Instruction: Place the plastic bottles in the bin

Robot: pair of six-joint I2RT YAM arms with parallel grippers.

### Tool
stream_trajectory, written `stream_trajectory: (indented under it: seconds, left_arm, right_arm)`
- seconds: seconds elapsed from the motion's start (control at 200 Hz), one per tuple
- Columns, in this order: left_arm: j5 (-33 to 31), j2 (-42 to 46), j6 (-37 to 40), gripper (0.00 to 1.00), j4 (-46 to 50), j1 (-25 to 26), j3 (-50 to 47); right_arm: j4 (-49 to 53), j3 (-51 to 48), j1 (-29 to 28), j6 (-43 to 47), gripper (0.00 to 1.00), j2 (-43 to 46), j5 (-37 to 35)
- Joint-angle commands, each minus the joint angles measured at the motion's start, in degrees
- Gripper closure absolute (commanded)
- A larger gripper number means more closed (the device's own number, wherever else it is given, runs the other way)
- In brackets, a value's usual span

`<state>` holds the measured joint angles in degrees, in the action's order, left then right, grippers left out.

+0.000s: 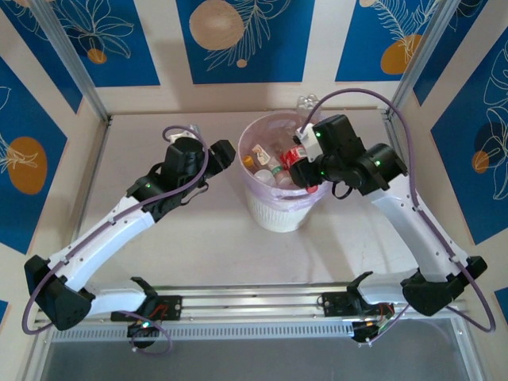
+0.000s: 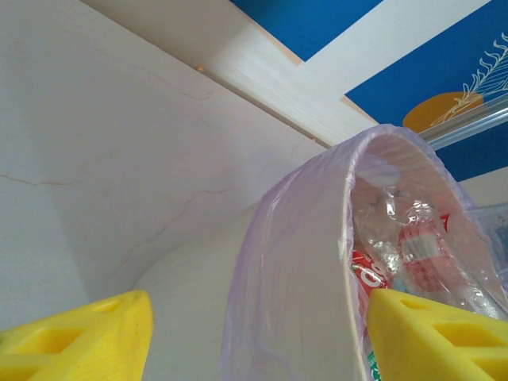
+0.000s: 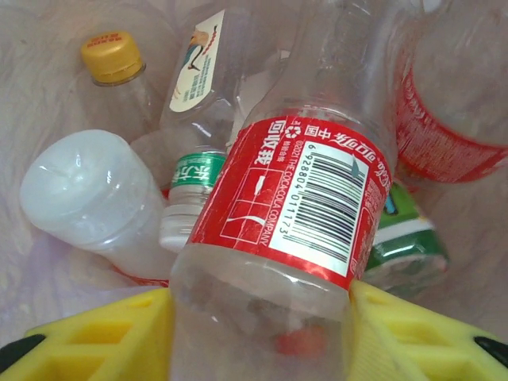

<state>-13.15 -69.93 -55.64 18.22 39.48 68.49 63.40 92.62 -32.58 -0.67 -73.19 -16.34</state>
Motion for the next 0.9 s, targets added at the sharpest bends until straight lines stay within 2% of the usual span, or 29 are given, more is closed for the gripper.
stream_trajectory:
  seconds: [0.0, 0.17, 0.28, 0.4, 0.525, 0.625, 0.795, 0.895]
  left_arm:
    - [1.4, -0.1, -0.9, 0.29, -2.3, -0.7, -0.7]
    - [2.5, -0.7, -1.5, 0.28, -3.4, -0.7, -1.3]
    - [2.5, -0.7, -1.2, 0.29, -3.6, -0.8, -1.3]
    - [2.4, -0.7, -0.9, 0.29, -3.5, -1.0, -1.1]
    - [2.4, -0.6, -0.5, 0.28, -3.5, -1.5, -1.1]
    - [2.5, -0.7, -0.5, 0.28, -3.5, -1.7, -0.8]
    - [2.6, -0.9, 0.0, 0.28, -3.3, -2.0, -0.2]
    - [2.6, -1.2, 0.2, 0.28, -3.0, -2.3, 0.2]
  right_arm:
    - [-6.7, -3.3, 4.4, 7.0, 0.50, 0.4, 7.2]
    - [-9.5, -5.4, 7.9, 10.5, 0.50, -0.3, 25.3]
    - [-8.4, -4.3, 9.1, 10.8, 0.45, -1.8, 30.2]
    - [-10.6, -3.1, 10.7, 9.5, 0.43, -1.8, 30.9]
    - [-10.6, 1.4, 11.9, 9.5, 0.29, -3.4, 28.8]
    - [-9.7, 6.5, 13.2, 9.7, 0.24, -4.7, 28.4]
    - [-7.1, 13.9, 16.9, 10.6, 0.24, -7.2, 28.8]
    - [-5.2, 15.5, 16.8, 10.4, 0.30, -8.0, 28.6]
